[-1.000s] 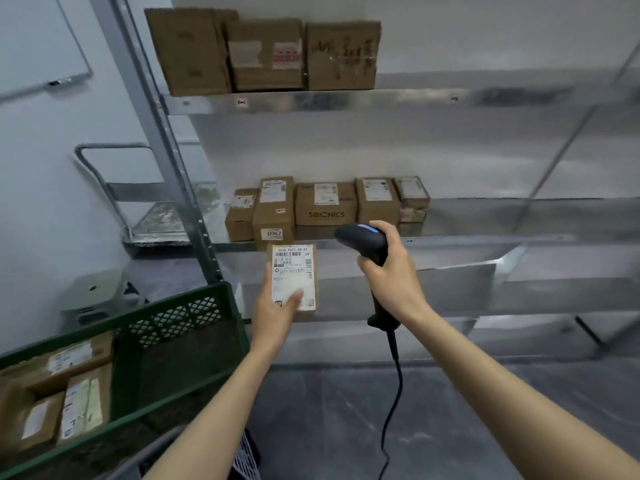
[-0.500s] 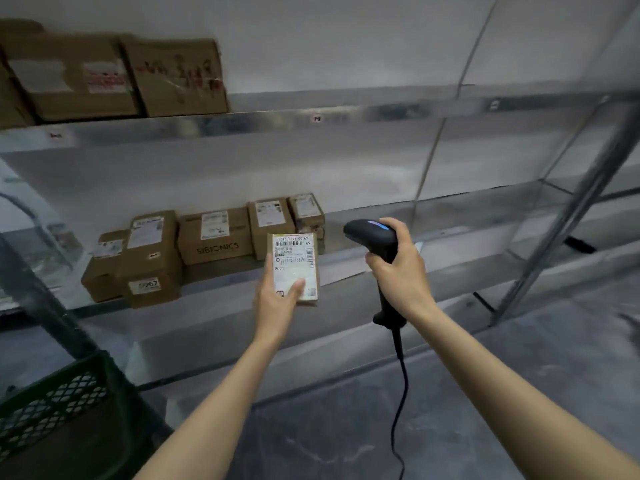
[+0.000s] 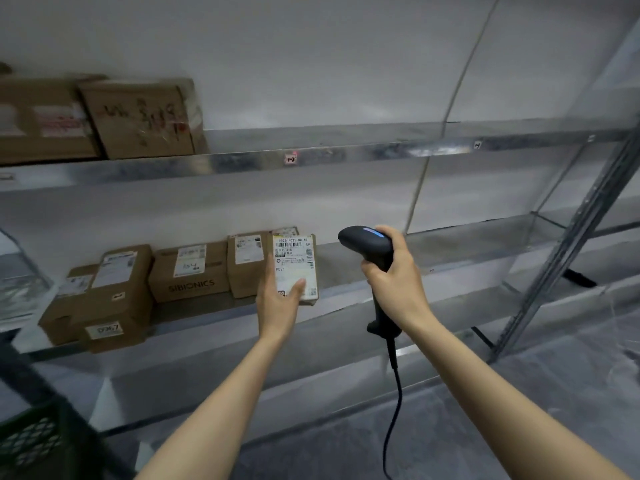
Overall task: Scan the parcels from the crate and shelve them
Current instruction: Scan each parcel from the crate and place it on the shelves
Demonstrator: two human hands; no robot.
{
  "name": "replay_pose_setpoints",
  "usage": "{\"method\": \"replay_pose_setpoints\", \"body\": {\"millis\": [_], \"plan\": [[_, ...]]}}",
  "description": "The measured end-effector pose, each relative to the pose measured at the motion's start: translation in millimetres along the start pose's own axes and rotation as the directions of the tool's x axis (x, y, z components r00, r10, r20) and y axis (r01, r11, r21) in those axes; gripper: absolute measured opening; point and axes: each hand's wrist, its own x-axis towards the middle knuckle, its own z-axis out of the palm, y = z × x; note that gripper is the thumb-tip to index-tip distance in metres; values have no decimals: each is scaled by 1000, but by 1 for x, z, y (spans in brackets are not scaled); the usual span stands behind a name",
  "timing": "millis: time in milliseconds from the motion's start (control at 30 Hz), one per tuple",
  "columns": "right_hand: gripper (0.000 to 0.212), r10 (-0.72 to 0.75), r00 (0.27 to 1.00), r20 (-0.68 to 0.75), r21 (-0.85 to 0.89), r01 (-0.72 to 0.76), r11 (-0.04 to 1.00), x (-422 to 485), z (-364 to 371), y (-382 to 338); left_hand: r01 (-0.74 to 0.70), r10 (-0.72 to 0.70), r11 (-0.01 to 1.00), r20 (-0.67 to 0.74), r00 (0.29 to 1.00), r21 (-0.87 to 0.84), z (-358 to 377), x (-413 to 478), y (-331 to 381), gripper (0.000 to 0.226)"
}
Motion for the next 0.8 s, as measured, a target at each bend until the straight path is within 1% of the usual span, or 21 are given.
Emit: {"method": "replay_pose_setpoints", "body": {"millis": [133, 267, 400, 500, 700, 800], "plan": [[51, -54, 995, 87, 39, 51, 998, -11, -10, -8, 0, 6, 998, -88, 996, 68, 1, -11, 9, 76], [52, -93, 983, 159, 70, 83, 994, -27, -17, -9, -3, 21, 994, -163, 986, 111, 2, -31, 21, 76], [49, -108, 977, 184, 104, 89, 991, -39, -20, -13, -20, 50, 989, -211, 976, 144, 2, -49, 29, 76], [49, -119, 972, 205, 111, 98, 989, -44, -19, -18, -12, 46, 990, -242, 969, 139, -1, -54, 34, 77], [47, -153, 964, 219, 129, 127, 984, -45, -10, -31, -22, 50, 994, -263, 963, 109, -16, -52, 39, 77], [50, -171, 960, 223, 128, 145, 981, -45, -1, -36, -7, 38, 993, -262, 964, 121, -23, -50, 38, 77]]}}
